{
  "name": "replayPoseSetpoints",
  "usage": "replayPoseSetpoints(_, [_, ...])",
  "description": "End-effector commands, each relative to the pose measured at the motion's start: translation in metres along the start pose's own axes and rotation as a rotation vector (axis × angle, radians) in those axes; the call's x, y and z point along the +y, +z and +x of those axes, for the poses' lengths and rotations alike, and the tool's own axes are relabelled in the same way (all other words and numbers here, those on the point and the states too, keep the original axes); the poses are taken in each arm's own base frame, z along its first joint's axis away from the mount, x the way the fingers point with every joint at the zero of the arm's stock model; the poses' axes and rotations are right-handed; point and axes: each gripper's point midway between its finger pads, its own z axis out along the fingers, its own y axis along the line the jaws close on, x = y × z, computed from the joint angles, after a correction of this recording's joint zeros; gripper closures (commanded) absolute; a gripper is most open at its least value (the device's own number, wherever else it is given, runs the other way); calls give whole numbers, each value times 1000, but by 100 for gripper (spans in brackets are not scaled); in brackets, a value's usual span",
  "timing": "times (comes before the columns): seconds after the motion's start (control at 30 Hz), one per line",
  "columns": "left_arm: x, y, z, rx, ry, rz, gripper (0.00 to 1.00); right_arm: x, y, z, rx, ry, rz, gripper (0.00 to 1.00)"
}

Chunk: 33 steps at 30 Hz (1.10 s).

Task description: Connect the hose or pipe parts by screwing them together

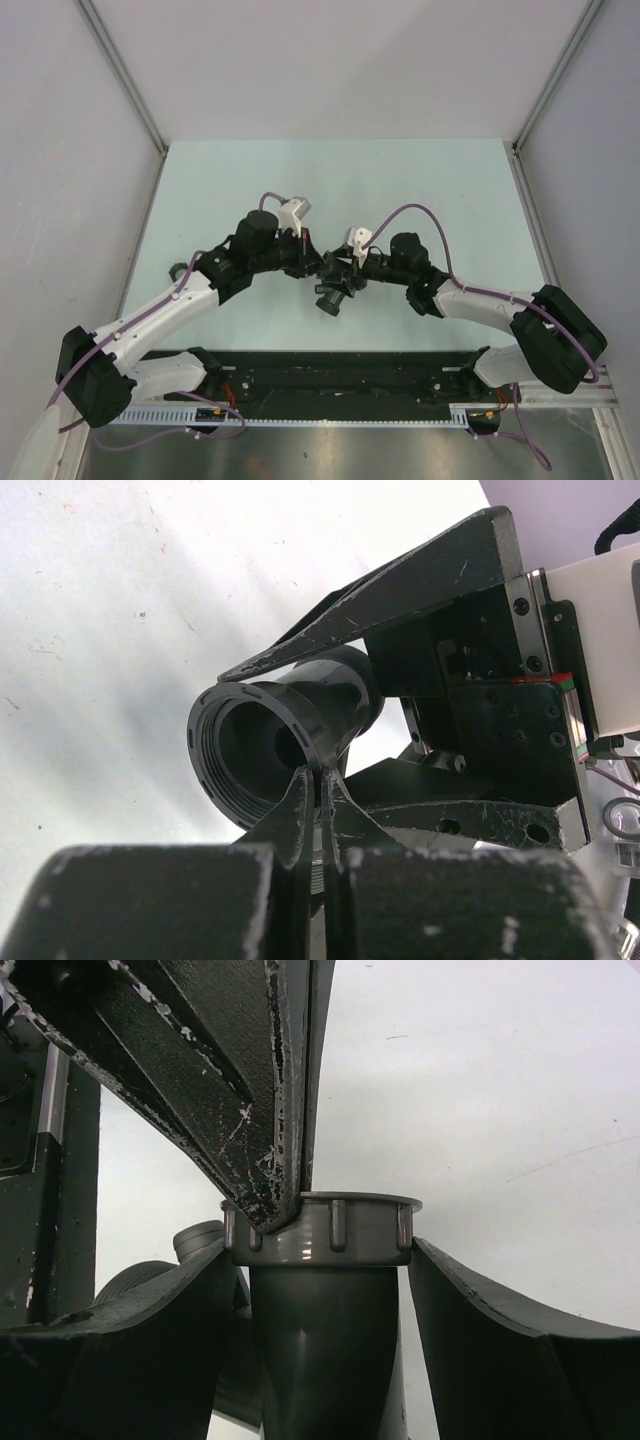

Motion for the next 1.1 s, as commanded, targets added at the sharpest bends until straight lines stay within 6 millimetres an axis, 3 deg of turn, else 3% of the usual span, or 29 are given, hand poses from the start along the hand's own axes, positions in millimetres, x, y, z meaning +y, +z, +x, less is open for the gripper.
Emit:
replayPoseSetpoints(0.0, [-18, -8, -15, -70, -9, 52, 100, -3, 8, -27, -80, -30, -5, 30])
replayPoseSetpoints(0.03, [-18, -7, -15, -69, -13, 53, 100, -2, 8, -30, -89, -32, -10, 38])
replayPoseSetpoints(0.1, [-19, -8, -16, -77, -17, 55, 100, -2, 9, -30, -96, -12, -8, 39])
replayPoseSetpoints(0.17, [-19, -9, -17, -85, -27, 52, 100, -3, 11, -31, -104, -4, -4, 32])
replayPoseSetpoints(0.37, [-16, -12, -18, -103, -44, 37, 100, -2, 14, -29, -103, 12, 1, 26])
replayPoseSetpoints(0.8, [-14, -11, -16, -113, -69, 30, 100, -3, 15, -30, -109, 11, 8, 21])
replayPoseSetpoints(1.0, [-15, -11, -16, -109, -67, 36, 100, 3, 16, -26, -96, -5, -22, 37])
replayPoseSetpoints(1.07, [-16, -12, -17, -113, -64, 38, 100, 4, 15, -25, -90, -13, -29, 53])
